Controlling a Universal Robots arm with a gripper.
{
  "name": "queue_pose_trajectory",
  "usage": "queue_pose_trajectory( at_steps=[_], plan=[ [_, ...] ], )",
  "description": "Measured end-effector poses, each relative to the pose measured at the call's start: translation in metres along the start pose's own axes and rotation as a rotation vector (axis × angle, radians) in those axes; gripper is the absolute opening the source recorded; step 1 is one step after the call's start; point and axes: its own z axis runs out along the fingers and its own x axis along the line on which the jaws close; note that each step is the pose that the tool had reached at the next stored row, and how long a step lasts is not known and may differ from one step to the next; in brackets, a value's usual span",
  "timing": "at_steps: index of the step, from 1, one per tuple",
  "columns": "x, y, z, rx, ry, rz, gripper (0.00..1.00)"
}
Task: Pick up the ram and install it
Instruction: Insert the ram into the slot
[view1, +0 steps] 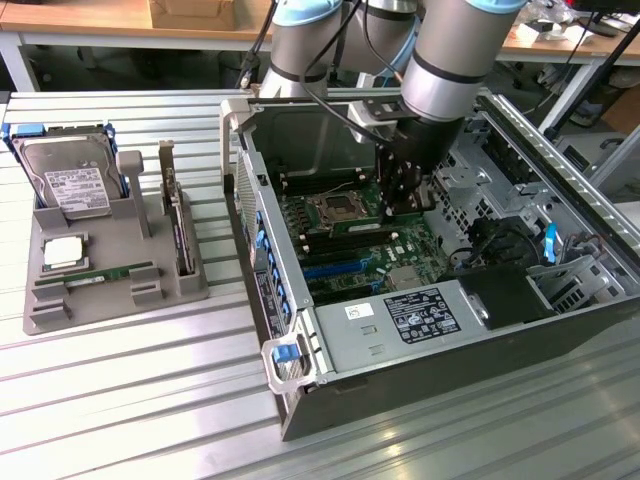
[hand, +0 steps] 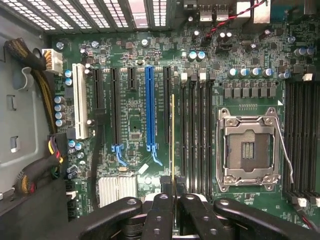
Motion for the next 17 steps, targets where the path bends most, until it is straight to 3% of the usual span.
queue_pose_trajectory(
  at_steps=[7, 14, 17],
  plan=[
    [-0.005, 0.0047, 0.0049, 0.0000, 0.0003, 0.000, 0.12],
    [-0.005, 0.0112, 0.0095, 0.0001, 0.0066, 0.000, 0.12],
    [-0.005, 0.0118, 0.0111, 0.0003, 0.0120, 0.000, 0.12]
  ],
)
